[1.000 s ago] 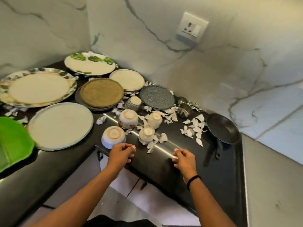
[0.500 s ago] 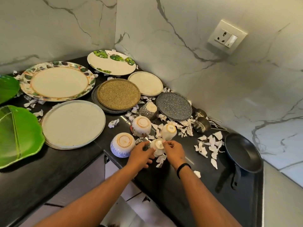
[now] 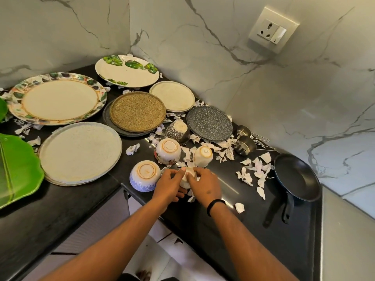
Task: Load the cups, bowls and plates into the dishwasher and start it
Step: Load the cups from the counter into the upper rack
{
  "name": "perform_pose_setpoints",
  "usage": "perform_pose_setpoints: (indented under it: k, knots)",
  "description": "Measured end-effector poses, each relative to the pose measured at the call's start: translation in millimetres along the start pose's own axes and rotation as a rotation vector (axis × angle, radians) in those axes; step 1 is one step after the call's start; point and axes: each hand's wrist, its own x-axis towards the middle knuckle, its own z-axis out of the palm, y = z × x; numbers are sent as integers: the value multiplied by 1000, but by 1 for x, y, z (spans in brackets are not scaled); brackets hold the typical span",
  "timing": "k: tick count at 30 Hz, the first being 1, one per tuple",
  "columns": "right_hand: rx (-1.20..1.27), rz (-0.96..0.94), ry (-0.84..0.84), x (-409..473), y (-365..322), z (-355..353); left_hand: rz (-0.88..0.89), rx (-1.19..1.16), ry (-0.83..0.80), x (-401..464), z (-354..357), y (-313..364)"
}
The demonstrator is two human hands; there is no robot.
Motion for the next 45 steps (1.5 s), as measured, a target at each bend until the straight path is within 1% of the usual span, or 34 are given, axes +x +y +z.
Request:
perform_pose_setpoints:
  k: [2, 6, 10, 13, 18, 21, 25, 29, 31, 35, 38, 41, 43, 45]
  knots:
    - [-4, -36, 47, -7, -5, 1, 1, -26, 19, -5, 0, 0]
    - [86, -138, 169, -23, -16, 3, -2, -119, 28, -14, -2, -2]
    - [191, -210, 199, -33, -25, -1, -8, -233, 30, -24, -4, -1]
    - [321, -174, 198, -40, -26, -6, 20, -278, 14, -31, -6, 1]
    - [436, -79, 323, -54, -21, -11, 76, -291, -46, -37, 2, 0]
    - [461, 7, 298, -66, -14, -17, 81, -304, -77, -44, 11, -2]
    - [522, 35, 263, -85, -3, -30, 98, -354, -206, -60, 30, 2]
    - [508, 70, 350, -108, 16, -52, 105, -354, -321, -87, 58, 9]
    - [510, 96, 384, -122, 27, -63, 114, -328, -382, -101, 74, 13]
    - [636, 131, 462, -160, 52, -86, 162, -227, -482, -129, 111, 9]
    - [682, 204, 531, -200, 81, -100, 105, -168, -595, -162, 143, -4]
    - [718, 292, 681, -245, 115, -111, 85, -19, -674, -200, 174, -24]
    - [765, 382, 808, -278, 140, -115, 95, 100, -709, -228, 191, -40]
    - [809, 457, 888, -310, 161, -115, 119, 168, -738, -253, 205, -58]
